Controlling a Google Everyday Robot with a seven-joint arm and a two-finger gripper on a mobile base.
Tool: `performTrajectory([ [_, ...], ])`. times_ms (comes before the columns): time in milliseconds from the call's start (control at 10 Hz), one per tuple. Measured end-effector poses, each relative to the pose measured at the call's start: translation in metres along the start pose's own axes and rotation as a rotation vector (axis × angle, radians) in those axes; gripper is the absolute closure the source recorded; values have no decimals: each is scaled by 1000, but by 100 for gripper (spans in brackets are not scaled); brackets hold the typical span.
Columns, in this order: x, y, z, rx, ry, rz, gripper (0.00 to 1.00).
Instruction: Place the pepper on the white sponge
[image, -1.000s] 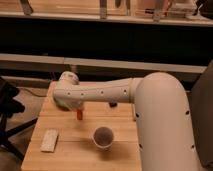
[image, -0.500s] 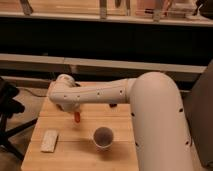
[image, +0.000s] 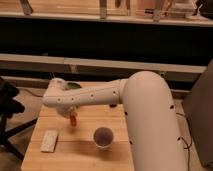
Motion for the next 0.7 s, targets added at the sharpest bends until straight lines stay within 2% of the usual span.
performTrajectory([
  [300, -10, -22, -2, 11, -16, -36, 100],
  [700, -21, -26, -1, 15, -34, -85, 100],
])
